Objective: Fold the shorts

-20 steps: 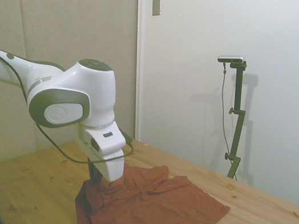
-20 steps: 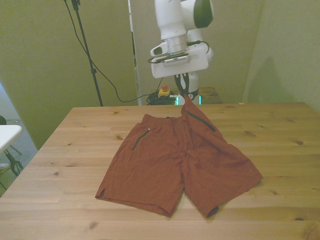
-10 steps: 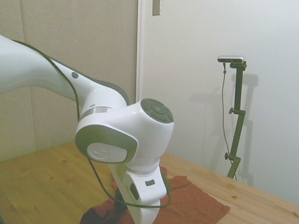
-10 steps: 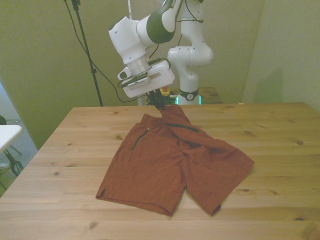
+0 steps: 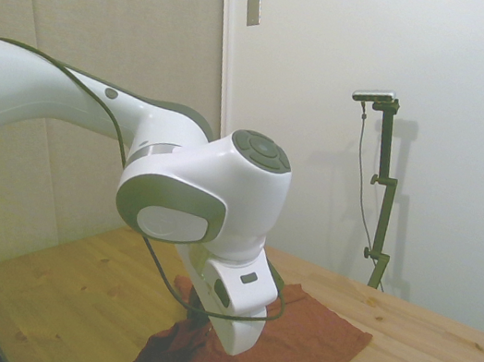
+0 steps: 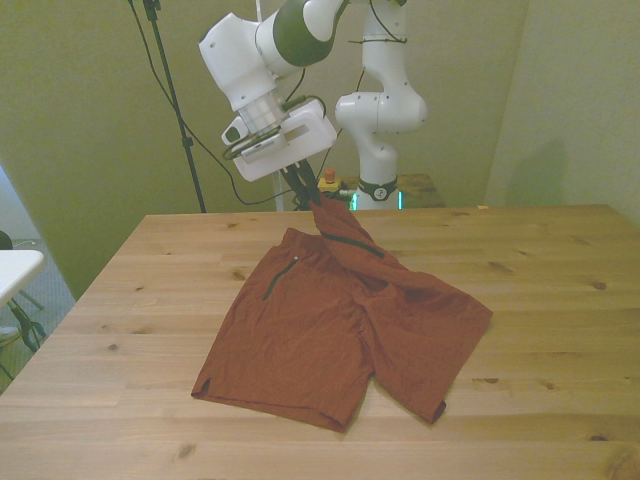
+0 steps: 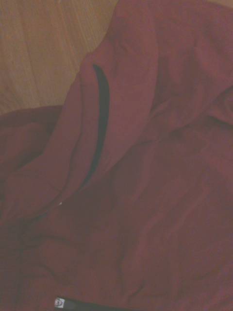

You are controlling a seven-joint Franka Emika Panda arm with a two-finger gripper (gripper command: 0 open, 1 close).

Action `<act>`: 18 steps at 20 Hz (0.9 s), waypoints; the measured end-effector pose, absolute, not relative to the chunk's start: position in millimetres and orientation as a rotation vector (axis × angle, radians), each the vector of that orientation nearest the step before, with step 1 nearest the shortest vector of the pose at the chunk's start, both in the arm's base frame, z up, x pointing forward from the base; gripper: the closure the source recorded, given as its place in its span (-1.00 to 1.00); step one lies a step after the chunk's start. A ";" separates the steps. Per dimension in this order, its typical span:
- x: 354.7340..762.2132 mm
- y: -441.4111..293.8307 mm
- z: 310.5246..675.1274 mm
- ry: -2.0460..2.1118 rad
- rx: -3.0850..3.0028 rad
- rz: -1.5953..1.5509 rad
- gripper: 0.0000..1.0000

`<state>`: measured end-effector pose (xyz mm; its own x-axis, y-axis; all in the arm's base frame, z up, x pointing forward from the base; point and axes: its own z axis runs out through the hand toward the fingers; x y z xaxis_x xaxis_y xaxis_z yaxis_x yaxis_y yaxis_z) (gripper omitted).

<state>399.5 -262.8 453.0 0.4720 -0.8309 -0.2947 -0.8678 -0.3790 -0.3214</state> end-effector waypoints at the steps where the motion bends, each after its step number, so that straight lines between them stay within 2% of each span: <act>1: 395.5 -266.0 450.8 1.428 -2.284 0.121 1.00; 5: 380.5 -279.3 423.0 1.479 -2.260 0.178 1.00; 6: 378.3 -283.2 417.0 1.495 -2.264 0.180 -1.00; 14: 375.4 -300.8 376.3 1.589 -2.313 0.227 -1.00; 18: 372.1 -309.7 372.8 1.650 -2.309 0.217 -1.00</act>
<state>372.1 -309.7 372.8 0.3309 -0.8981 -0.2896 -0.9424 -0.2990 -0.1497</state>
